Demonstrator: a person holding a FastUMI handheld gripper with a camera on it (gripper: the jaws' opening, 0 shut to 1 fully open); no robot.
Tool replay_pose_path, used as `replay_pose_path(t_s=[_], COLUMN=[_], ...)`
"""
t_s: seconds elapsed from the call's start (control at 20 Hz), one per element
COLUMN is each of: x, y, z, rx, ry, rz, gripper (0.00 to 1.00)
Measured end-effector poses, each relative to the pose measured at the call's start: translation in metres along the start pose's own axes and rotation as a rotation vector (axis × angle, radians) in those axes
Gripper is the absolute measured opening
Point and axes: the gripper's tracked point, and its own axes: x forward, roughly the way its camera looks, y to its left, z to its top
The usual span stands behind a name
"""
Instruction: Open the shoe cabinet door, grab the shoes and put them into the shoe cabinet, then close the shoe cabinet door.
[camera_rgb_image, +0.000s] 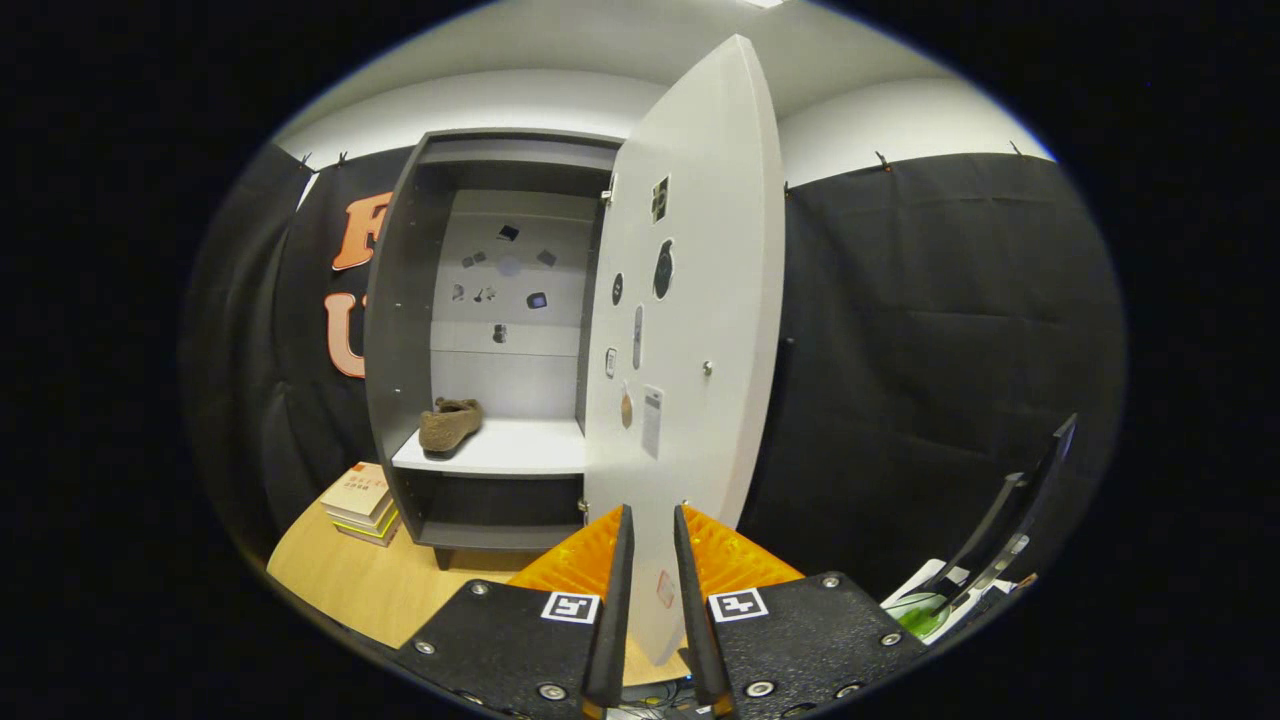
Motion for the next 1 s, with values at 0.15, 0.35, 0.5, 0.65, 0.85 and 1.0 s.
replay_pose_path(t_s=[0.15, 0.35, 0.5, 0.65, 0.85, 1.0], x=[-0.005, -0.011, -0.008, 0.002, 0.027, 0.045], y=[0.031, 0.083, 0.126, 0.160, 0.200, 0.228], z=[-0.031, -0.098, -0.147, -0.197, -0.259, -0.304], rx=[0.017, 0.039, 0.069, 0.049, 0.002, 0.000], ry=[0.057, 0.185, 0.268, 0.340, 0.437, 0.526], rz=[0.049, 0.128, 0.194, 0.252, 0.329, 0.378], gripper=[0.26, 0.26, 0.26, 0.26, 0.26, 0.27])
